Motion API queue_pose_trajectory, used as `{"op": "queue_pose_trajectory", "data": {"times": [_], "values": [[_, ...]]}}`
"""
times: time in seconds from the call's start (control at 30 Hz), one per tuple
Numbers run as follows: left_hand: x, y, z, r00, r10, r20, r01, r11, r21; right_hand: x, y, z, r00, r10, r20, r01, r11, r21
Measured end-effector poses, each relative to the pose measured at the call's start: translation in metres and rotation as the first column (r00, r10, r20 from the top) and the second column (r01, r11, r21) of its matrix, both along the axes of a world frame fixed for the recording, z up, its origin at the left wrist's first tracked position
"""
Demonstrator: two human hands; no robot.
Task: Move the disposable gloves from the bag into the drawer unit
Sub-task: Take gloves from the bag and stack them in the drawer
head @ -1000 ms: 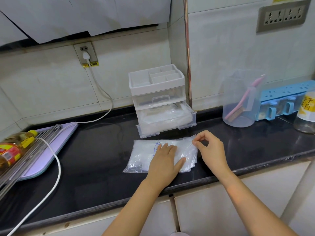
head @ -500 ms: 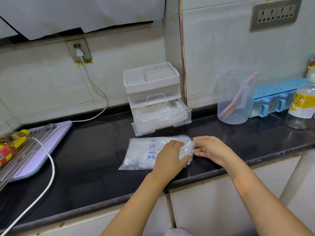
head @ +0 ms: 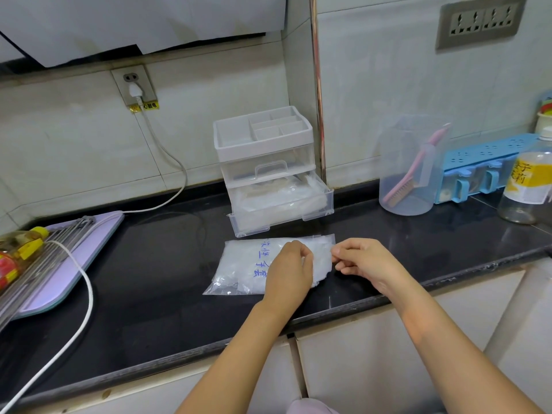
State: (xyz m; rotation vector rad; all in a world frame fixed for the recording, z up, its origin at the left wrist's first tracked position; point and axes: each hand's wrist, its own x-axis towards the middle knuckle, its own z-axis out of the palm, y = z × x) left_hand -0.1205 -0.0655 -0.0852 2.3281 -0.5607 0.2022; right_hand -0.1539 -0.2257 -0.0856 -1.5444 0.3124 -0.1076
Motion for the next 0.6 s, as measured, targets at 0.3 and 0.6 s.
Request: {"op": "queue_pose_trajectory", "data": {"times": [0.3,0.6], "values": [[-0.004,0.0,-0.001,1.0,0.002,0.014,-0.001,0.999,-0.044,0.023,-0.01,0.007,0.977,-0.2,-0.071,0.191,0.974,-0.12],[0.009,-0.007,0.003,0.987,-0.156,0.045,0.153,0.986,0.068,0.037,-0.005,0.009,0.988,-0.155,-0.023,0.133,0.903,-0.409]]}}
